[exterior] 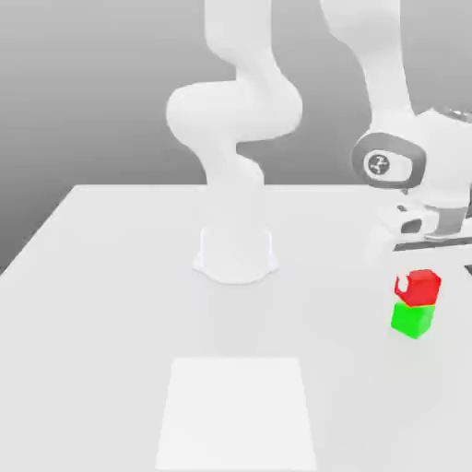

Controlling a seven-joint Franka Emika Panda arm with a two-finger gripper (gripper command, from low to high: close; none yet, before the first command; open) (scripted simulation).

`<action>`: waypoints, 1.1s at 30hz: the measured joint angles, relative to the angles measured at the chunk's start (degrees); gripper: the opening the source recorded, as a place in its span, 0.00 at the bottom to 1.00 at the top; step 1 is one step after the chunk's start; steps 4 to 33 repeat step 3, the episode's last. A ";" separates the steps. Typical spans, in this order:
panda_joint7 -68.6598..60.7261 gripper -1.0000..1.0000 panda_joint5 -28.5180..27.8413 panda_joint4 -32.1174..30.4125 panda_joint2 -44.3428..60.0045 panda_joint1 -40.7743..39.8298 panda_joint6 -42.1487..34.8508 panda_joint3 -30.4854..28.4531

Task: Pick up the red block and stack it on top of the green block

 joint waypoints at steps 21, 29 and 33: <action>1.92 0.00 -2.58 0.17 1.64 0.64 1.39 -1.16; 1.92 0.00 -2.58 0.17 1.64 0.64 1.39 -1.16; 1.92 0.00 -2.58 0.17 1.64 0.64 1.39 -1.16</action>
